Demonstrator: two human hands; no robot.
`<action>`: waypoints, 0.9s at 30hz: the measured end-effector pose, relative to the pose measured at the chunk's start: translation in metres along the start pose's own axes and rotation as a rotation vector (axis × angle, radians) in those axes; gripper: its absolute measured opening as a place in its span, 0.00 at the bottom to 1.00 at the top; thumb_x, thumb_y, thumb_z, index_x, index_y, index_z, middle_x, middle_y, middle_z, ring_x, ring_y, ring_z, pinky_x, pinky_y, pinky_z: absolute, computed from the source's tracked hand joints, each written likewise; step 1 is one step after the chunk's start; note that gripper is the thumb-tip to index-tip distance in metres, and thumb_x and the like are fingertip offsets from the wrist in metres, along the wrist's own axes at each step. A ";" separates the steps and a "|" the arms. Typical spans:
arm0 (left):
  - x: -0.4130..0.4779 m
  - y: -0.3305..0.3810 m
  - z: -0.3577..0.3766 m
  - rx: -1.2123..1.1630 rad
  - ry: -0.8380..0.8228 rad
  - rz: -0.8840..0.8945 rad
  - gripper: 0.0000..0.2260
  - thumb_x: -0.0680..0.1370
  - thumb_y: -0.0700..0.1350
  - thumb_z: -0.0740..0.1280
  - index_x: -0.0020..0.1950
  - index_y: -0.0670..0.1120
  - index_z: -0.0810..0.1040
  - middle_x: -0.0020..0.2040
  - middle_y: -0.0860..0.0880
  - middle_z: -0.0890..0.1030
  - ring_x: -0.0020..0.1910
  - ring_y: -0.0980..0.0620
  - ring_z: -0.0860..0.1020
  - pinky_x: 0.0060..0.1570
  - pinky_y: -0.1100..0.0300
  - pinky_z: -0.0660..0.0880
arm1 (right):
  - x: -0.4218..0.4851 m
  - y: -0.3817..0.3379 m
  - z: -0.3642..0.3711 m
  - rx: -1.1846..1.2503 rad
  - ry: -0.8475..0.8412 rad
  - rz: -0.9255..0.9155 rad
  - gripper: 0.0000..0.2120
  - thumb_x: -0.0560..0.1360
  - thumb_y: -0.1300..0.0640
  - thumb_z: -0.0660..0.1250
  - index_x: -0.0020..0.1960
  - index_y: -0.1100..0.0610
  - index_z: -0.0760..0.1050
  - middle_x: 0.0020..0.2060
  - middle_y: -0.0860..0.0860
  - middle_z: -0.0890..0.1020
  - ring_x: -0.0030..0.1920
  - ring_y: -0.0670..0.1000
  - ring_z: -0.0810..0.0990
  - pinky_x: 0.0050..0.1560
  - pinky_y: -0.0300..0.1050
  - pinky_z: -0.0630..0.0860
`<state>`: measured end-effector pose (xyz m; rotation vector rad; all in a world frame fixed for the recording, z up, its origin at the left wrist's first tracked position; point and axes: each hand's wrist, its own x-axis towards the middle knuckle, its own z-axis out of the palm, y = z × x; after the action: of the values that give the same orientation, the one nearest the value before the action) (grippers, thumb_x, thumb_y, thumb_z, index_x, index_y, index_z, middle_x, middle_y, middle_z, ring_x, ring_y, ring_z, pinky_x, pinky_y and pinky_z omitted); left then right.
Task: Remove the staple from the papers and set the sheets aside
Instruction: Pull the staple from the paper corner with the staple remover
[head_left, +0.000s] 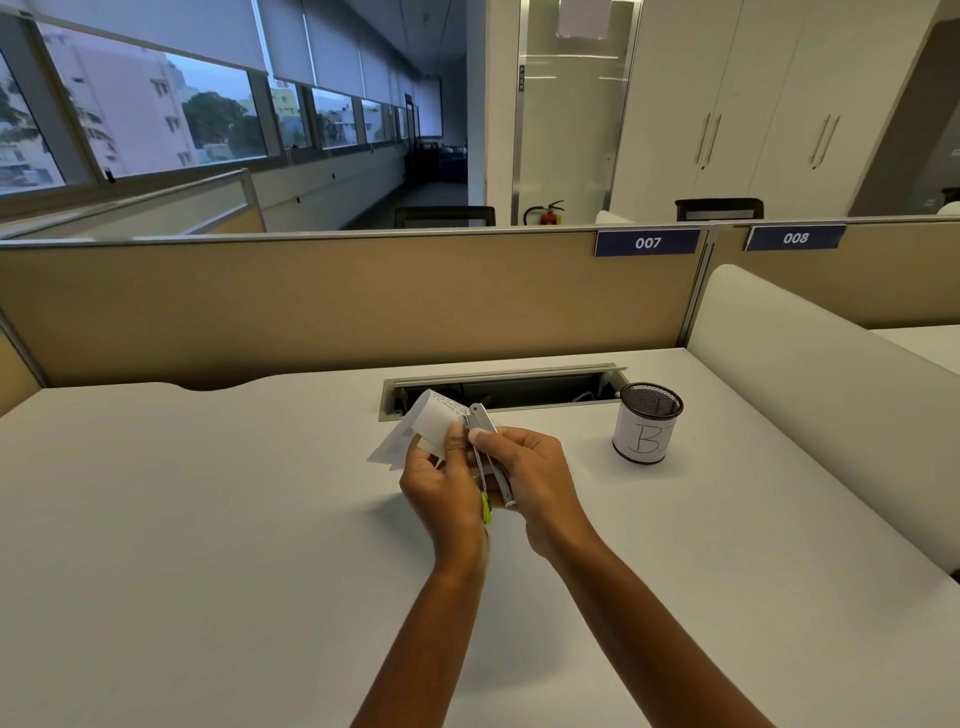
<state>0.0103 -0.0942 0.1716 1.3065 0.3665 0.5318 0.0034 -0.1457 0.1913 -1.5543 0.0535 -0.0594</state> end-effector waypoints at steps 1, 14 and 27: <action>0.000 0.000 0.000 -0.009 0.000 -0.004 0.14 0.75 0.43 0.63 0.59 0.40 0.72 0.57 0.40 0.78 0.51 0.43 0.78 0.49 0.52 0.76 | 0.000 -0.001 -0.002 -0.008 -0.025 0.007 0.10 0.76 0.55 0.62 0.42 0.60 0.76 0.35 0.50 0.79 0.35 0.46 0.78 0.33 0.33 0.77; -0.001 -0.002 0.000 0.033 0.001 0.073 0.13 0.73 0.39 0.64 0.58 0.40 0.74 0.59 0.39 0.77 0.56 0.40 0.76 0.50 0.49 0.75 | 0.004 -0.015 -0.017 -0.155 -0.106 0.068 0.10 0.75 0.57 0.65 0.36 0.59 0.76 0.31 0.51 0.79 0.21 0.45 0.79 0.23 0.31 0.77; -0.002 0.004 -0.001 -0.005 -0.029 -0.181 0.13 0.74 0.43 0.64 0.57 0.38 0.74 0.58 0.40 0.78 0.47 0.44 0.76 0.53 0.46 0.75 | 0.004 -0.016 -0.016 -0.226 -0.090 0.112 0.10 0.75 0.57 0.64 0.43 0.63 0.77 0.41 0.60 0.81 0.30 0.49 0.78 0.33 0.38 0.78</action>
<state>0.0075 -0.0940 0.1749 1.2608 0.4544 0.3606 0.0063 -0.1622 0.2075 -1.7749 0.0787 0.1085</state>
